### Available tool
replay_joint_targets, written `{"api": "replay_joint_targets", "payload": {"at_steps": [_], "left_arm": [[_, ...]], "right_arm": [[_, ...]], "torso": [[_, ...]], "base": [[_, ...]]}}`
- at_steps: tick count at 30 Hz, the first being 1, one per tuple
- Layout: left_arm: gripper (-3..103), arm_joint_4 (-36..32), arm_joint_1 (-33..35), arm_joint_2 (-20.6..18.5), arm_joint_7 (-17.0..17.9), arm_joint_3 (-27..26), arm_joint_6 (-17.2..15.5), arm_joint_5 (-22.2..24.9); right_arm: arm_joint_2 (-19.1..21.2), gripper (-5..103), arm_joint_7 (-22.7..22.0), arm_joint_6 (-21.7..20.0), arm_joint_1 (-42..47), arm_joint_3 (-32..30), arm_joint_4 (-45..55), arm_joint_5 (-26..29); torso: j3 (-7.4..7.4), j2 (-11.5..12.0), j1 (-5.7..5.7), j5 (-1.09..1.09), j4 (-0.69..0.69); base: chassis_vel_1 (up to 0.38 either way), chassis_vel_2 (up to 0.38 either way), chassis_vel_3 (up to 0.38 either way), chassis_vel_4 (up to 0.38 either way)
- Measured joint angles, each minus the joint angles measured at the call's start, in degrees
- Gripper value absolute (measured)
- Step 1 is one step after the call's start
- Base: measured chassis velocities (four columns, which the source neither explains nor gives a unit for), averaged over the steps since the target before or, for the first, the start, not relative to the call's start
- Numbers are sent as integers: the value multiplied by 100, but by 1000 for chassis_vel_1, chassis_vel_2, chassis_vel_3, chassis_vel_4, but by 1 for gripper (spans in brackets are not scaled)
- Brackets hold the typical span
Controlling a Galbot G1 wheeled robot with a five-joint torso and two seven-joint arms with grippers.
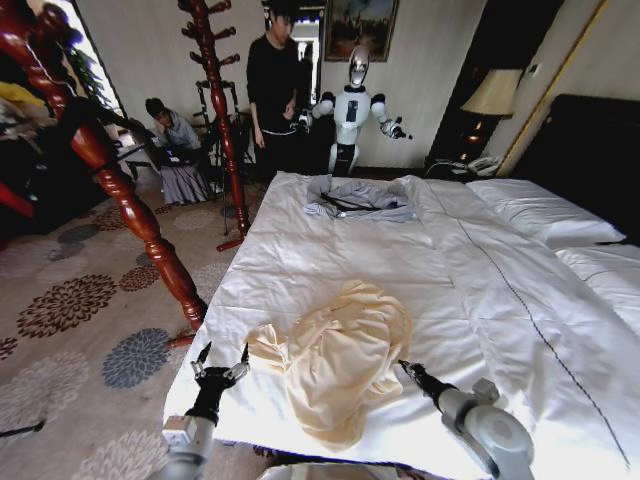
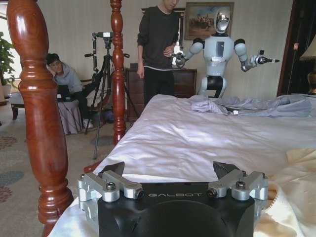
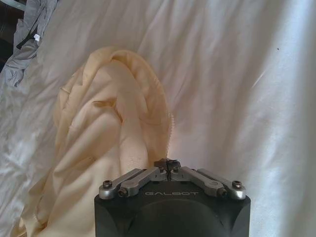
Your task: Pick up the clothes from the bed and hang them on the clothes hanger.
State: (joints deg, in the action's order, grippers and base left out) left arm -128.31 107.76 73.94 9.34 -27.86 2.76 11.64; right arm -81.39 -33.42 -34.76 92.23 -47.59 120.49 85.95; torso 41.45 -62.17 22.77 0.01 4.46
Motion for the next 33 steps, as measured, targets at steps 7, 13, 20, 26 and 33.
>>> {"api": "replay_joint_targets", "payload": {"at_steps": [7, 13, 20, 26, 33], "left_arm": [[100, 55, -62, 1, 115, -3, 36, -2], [100, 74, -149, -58, 153, 20, -4, 71], [100, 108, -251, -270, 156, 103, -110, 178], [100, 108, -592, -675, 319, 320, -510, 658], [100, 149, -1431, -1494, 741, 789, -1102, 2067]], "right_arm": [[7, 0, -17, 6, 1, -57, 217, 78], [96, 0, 141, 15, 115, -187, 513, -297], [284, 0, 379, 101, 341, -342, 677, -857], [408, 0, 536, 151, 623, -498, 880, -1405], [468, 0, 663, 219, 771, -510, 1024, -1856]], "torso": [[0, 0, 0, 0, 0], [0, 0, 0, 0, 0], [0, 0, 0, 0, 0], [0, 0, 0, -1, 0], [0, 0, 0, -1, 0]], "base": [[0, 0, 0, 0], [0, 0, 0, 0], [0, 0, 0, 0], [0, 0, 0, 0], [0, 0, 0, 0]]}}
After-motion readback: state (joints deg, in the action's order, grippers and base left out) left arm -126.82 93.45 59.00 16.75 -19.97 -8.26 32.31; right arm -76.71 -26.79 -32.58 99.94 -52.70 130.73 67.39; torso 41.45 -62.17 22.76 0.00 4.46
